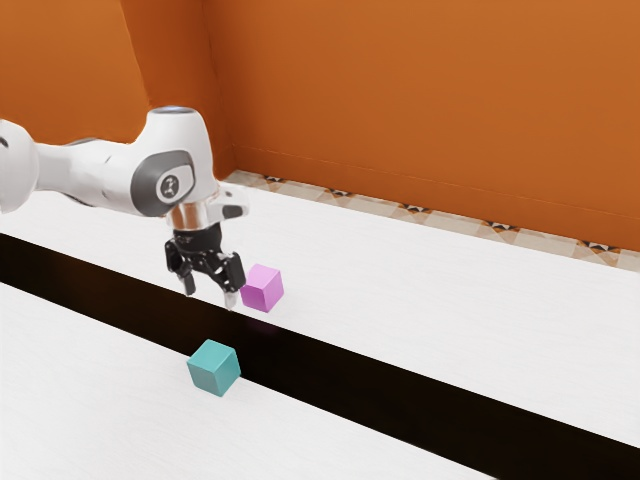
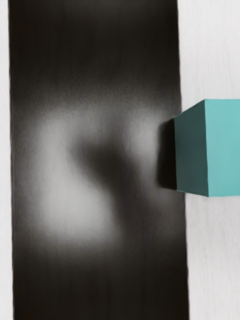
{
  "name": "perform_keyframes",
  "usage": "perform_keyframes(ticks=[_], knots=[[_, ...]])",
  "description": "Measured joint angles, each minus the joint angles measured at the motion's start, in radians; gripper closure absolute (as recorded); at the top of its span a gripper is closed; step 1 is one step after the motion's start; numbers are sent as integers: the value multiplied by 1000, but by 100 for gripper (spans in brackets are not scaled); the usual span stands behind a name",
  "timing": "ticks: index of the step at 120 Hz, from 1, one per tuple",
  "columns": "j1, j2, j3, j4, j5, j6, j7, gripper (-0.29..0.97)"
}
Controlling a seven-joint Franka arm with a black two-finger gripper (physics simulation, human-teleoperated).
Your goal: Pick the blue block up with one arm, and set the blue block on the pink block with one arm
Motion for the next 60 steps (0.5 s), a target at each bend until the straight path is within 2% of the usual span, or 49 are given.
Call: perform_keyframes(ticks=[25,60], knots=[[-3,66,7,-92,-29,125,-12,0],[-10,94,6,-119,-16,210,-21,0]])
